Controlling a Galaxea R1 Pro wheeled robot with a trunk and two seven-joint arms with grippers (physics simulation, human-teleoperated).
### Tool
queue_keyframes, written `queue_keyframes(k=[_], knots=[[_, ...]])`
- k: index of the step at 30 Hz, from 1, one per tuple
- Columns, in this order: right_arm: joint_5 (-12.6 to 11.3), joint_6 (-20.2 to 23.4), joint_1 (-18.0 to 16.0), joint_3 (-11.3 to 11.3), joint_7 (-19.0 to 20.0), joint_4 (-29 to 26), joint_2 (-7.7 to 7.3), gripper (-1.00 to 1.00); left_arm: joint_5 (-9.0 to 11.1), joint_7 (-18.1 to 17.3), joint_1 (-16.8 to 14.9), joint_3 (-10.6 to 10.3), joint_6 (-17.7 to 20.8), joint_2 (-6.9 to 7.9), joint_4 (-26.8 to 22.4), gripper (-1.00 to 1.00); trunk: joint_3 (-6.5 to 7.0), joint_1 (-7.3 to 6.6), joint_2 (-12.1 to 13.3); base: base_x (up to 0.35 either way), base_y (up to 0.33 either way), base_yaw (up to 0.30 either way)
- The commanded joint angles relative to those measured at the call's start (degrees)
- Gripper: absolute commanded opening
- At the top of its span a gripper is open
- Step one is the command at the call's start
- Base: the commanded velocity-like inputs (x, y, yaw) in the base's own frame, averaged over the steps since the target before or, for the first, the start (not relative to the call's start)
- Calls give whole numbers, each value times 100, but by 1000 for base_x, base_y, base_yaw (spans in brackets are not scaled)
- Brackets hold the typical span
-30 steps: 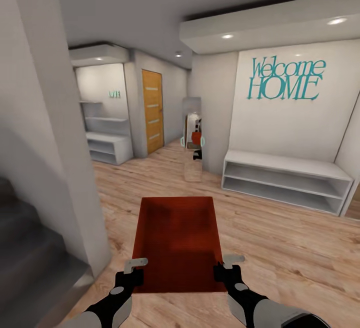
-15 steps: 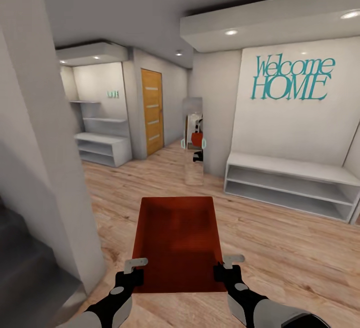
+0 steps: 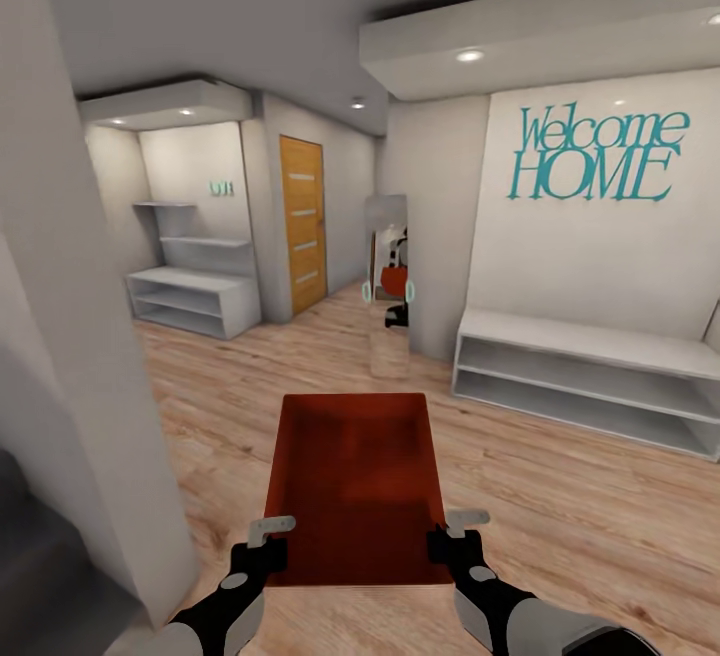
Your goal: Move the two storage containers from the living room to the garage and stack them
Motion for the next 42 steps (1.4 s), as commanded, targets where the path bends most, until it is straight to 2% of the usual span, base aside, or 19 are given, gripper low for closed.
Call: queue_keyframes(k=[1,42], knots=[[73,3,-6,-390,13,8,5,-100,-31,63,-5,136,-17,82,-18,-100,-8,4,-6,321,0,0],[76,3,-6,-390,13,8,8,-100,-31,63,-5,136,-17,82,-18,-100,-8,4,-6,321,0,0]])
